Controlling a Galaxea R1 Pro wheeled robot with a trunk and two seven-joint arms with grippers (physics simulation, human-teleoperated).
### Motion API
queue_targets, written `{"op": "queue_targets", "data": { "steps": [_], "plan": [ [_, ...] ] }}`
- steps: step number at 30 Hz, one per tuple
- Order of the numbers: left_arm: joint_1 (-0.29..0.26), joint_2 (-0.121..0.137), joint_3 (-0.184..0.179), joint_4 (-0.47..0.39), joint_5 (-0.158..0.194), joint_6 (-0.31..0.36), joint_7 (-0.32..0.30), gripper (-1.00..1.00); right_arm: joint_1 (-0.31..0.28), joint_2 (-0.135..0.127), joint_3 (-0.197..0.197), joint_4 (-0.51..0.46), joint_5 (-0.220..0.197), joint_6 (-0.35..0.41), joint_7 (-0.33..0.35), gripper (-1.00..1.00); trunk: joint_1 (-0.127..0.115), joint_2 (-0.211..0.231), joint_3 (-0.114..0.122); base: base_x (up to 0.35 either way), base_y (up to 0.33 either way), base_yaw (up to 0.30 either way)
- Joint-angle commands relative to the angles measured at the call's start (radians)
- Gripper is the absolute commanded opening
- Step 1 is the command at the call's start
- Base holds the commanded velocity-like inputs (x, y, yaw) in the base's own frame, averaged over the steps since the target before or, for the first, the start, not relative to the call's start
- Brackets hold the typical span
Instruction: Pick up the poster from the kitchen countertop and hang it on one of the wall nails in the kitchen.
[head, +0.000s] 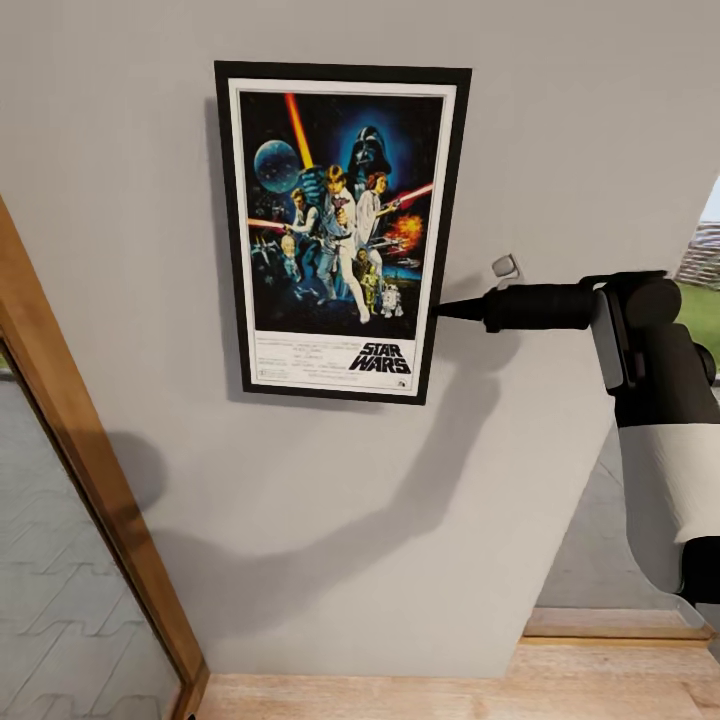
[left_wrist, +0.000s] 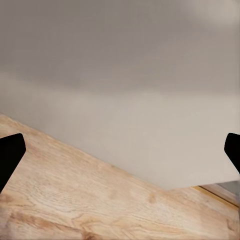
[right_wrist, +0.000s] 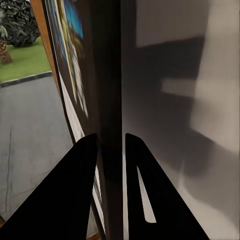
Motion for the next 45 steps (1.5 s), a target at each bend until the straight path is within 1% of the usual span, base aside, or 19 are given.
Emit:
{"op": "queue_targets", "data": {
  "steps": [1, 34, 39, 45],
  "plan": [
    [-0.001, 0.0, -0.005, 0.001, 0.005, -0.005, -0.002, 1.0, -0.001, -0.001, 0.002, 0.0, -0.008, 0.01, -0.001, -1.0, 0.001, -0.002, -0.002, 0.007, 0.016, 0.0],
    [-0.001, 0.001, -0.005, 0.001, 0.005, -0.005, -0.002, 1.0, -0.001, -0.002, 0.002, 0.0, -0.008, 0.01, -0.002, -1.0, 0.001, -0.002, -0.002, 0.007, 0.013, 0.0],
    [-0.001, 0.0, -0.005, 0.001, 0.005, -0.005, -0.002, 1.0, -0.001, -0.002, 0.002, 0.0, -0.008, 0.01, -0.002, -1.0, 0.001, -0.002, -0.002, 0.132, 0.0, 0.0],
    [-0.001, 0.001, -0.005, 0.001, 0.005, -0.005, -0.002, 1.0, -0.001, -0.002, 0.002, 0.0, -0.007, 0.01, -0.003, -1.0, 0.001, -0.002, -0.002, 0.016, 0.0, 0.0]
  ]
}}
